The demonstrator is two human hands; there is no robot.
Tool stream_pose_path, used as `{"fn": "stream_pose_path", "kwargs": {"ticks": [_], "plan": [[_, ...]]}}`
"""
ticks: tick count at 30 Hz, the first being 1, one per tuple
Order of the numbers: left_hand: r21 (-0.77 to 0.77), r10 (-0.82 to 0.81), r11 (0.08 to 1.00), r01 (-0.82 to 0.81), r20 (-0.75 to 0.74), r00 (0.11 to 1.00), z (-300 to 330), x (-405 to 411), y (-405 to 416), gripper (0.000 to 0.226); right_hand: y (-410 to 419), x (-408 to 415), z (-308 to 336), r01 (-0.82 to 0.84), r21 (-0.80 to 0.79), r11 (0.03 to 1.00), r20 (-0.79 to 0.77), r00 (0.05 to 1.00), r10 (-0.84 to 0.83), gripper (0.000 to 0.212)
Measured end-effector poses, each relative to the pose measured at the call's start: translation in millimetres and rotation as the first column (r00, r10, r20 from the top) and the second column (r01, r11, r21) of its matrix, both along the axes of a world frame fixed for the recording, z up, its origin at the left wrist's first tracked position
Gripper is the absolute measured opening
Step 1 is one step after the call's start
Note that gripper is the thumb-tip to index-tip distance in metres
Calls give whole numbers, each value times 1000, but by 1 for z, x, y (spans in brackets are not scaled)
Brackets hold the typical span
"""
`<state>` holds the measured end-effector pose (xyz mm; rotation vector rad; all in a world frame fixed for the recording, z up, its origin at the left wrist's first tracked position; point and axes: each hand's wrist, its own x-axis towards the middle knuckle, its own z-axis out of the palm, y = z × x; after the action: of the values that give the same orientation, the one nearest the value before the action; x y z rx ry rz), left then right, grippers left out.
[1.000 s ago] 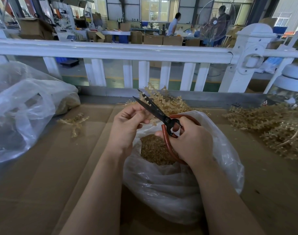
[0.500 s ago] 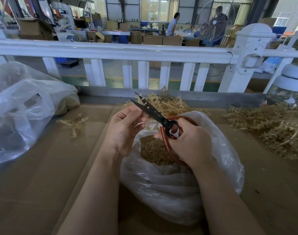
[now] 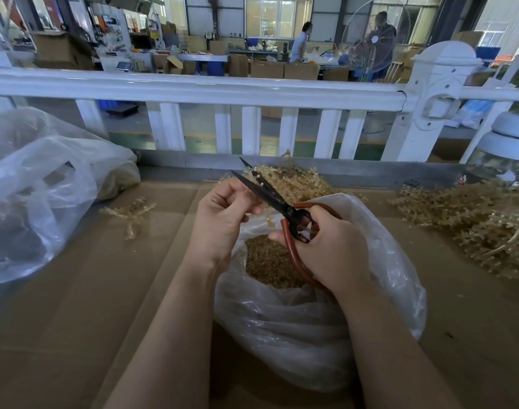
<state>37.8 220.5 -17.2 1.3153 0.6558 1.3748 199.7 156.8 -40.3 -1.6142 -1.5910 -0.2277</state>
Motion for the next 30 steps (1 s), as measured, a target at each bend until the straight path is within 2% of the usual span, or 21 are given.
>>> {"fn": "stream_pose_path", "kwargs": {"ticks": [3, 11, 16, 19, 26, 30], "plan": [[12, 4, 1000, -4, -23, 1000, -2, -1, 1, 16, 0, 0, 1, 11, -2, 1000, 5, 1000, -11, 72], [-44, -114, 992, 117, 74, 991, -1, 3, -1, 4, 2, 1, -2, -4, -16, 1000, -39, 999, 4, 75], [-29, -167, 985, 170, 81, 983, -1, 0, -2, 26, 1, 1, -2, -7, 17, 1000, -59, 998, 8, 74], [-29, -206, 977, 212, 136, 969, 1, -3, -2, 12, 1, 1, -2, -9, 31, 999, -54, 998, 11, 75], [10, -94, 996, 93, 90, 991, -2, -4, 0, 14, 1, 1, -1, -9, 6, 1000, -45, 999, 9, 70], [20, -106, 994, 104, 101, 989, -4, -3, 1, 11, 0, 2, -1, -16, 9, 1000, -47, 999, 17, 72]]}}
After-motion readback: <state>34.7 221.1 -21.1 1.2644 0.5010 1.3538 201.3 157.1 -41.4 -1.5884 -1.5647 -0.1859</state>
